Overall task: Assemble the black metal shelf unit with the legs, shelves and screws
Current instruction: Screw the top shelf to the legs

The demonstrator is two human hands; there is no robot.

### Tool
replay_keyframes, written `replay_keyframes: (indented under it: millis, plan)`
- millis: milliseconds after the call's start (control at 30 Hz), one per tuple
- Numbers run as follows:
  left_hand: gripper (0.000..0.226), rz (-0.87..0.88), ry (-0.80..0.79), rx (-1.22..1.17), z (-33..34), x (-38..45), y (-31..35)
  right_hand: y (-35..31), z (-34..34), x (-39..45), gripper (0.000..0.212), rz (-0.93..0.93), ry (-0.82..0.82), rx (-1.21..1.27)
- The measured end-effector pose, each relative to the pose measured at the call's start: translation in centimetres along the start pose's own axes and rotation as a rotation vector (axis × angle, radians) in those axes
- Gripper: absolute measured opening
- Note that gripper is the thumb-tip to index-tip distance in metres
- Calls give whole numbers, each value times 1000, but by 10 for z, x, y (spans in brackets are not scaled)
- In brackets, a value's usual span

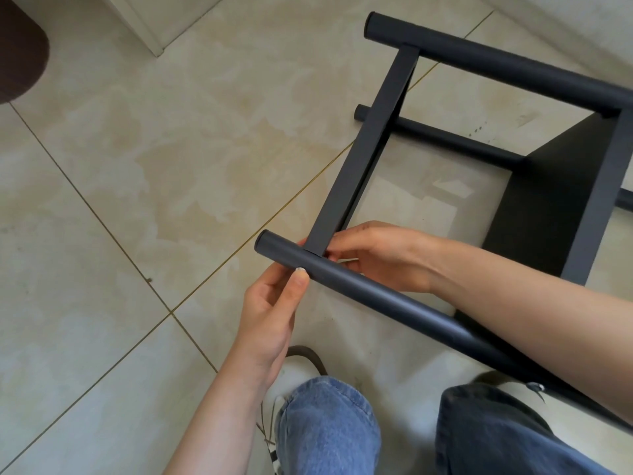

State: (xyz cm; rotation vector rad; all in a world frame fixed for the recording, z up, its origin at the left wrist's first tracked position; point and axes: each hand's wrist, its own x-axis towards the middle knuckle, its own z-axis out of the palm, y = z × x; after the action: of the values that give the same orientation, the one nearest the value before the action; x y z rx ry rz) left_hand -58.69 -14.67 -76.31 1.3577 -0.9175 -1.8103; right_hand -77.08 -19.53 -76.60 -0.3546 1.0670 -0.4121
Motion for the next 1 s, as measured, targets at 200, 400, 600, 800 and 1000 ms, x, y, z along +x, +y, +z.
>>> replay_keyframes:
  millis: [200,400,600,800,1000]
  plan:
    - [69,-17,0,8,0,1,0,-1,5,0,48,22,-6,-32]
    - [45,4,-14,21,-1,1,-1,-4,-2,-5,26,53,-115,111]
    - [53,-13,-4,18,-1,1,1,-1,2,-2,41,46,-52,15]
    - [60,-25,-8,4,0,1,1,-4,-1,-5,38,72,-98,91]
    - [69,-15,-3,22,0,1,0,-4,3,-1,42,41,-30,-17]
